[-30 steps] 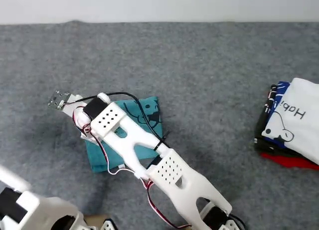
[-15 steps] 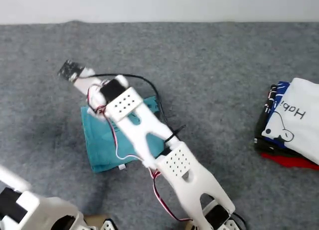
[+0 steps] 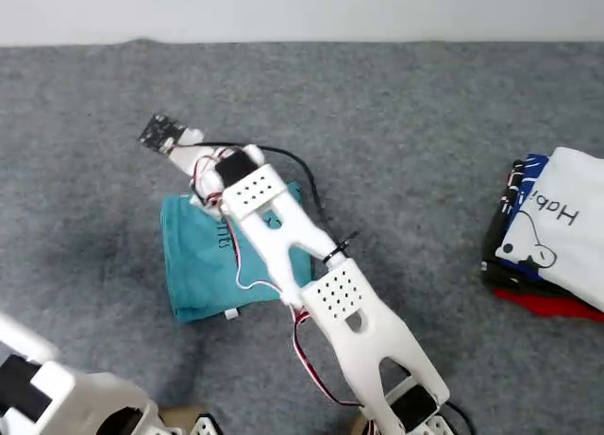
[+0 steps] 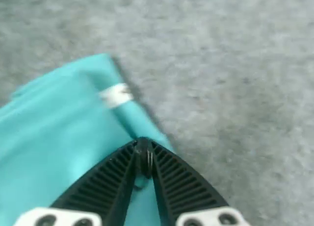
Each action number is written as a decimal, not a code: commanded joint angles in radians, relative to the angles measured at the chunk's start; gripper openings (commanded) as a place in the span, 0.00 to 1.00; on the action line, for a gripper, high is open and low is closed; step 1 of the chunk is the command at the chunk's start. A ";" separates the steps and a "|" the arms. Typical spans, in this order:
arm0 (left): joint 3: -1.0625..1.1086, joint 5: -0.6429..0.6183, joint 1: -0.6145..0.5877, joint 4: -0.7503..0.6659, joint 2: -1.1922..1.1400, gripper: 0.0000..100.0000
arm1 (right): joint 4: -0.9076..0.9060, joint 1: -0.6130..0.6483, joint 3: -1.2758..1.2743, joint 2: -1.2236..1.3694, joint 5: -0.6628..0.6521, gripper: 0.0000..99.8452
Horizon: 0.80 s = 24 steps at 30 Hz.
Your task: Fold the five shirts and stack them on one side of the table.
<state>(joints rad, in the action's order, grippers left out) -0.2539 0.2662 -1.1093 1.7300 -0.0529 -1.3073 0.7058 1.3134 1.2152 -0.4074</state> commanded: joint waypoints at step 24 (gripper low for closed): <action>0.067 -0.051 0.048 0.003 0.063 0.00 | -0.134 0.059 0.325 0.130 -0.011 0.01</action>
<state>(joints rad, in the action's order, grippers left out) -0.1834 0.2263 -1.0602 1.7300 -0.0407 -1.5405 0.8178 1.6326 1.3318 -0.4104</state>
